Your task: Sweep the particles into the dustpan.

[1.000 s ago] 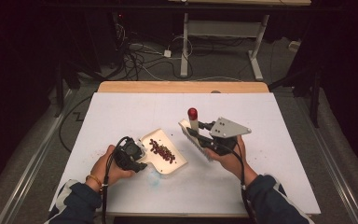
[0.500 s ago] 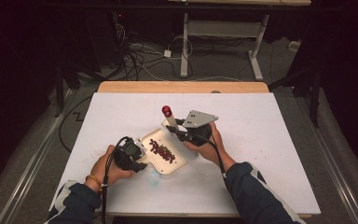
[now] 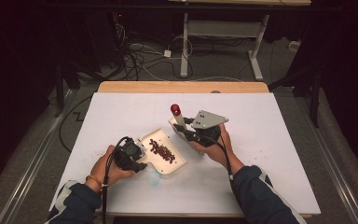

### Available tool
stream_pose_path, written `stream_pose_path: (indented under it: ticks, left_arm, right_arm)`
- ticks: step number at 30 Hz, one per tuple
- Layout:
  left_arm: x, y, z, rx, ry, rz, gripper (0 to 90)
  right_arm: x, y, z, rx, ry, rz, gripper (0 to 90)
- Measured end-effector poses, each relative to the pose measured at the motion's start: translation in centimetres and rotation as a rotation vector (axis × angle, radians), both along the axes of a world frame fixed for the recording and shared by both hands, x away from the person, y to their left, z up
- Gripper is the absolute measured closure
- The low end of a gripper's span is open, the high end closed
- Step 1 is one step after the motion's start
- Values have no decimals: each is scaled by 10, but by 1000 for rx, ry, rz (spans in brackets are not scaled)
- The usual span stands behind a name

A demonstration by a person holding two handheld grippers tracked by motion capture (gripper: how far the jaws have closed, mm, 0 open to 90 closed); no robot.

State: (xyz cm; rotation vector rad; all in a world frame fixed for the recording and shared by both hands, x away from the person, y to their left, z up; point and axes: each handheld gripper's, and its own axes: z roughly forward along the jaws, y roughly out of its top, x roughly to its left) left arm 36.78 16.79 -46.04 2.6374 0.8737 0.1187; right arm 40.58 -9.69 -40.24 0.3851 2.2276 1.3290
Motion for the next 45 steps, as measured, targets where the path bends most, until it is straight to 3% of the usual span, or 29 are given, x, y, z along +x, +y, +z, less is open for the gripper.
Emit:
stream_pose_path:
  ticks: [2, 4, 6, 8, 11, 15, 26, 35, 41, 45]
  left_arm:
    - [0, 1, 0, -4, 2, 1, 633]
    - [1, 1, 0, -10, 5, -3, 633]
    - [1, 1, 0, -8, 4, -2, 633]
    - [0, 1, 0, -9, 1, -2, 633]
    - [1, 2, 0, -12, 0, -2, 633]
    - [0, 1, 0, -9, 0, 0, 632]
    - [-2, 4, -2, -32, -8, 20, 632]
    - [-6, 5, 0, -53, -21, 56, 633]
    - [-7, 8, 4, -60, -37, 77, 633]
    - [-7, 11, 4, -74, -35, 91, 633]
  right_arm:
    - [3, 3, -4, 19, 24, 16, 708]
    - [3, 8, -4, 4, 20, 36, 707]
    - [1, 13, -6, 3, 38, 91, 708]
    - [-4, 15, -5, -8, 20, 118, 708]
    - [-9, 10, 1, 41, 34, 177, 709]
    - [-11, -1, 9, 54, 5, 151, 709]
    - [-16, -29, 13, 75, 23, 54, 708]
    - [-30, -59, 19, 79, 8, 9, 708]
    - [-43, -86, 33, 90, -8, -18, 708]
    - [-50, -105, 40, 112, 7, -42, 708]
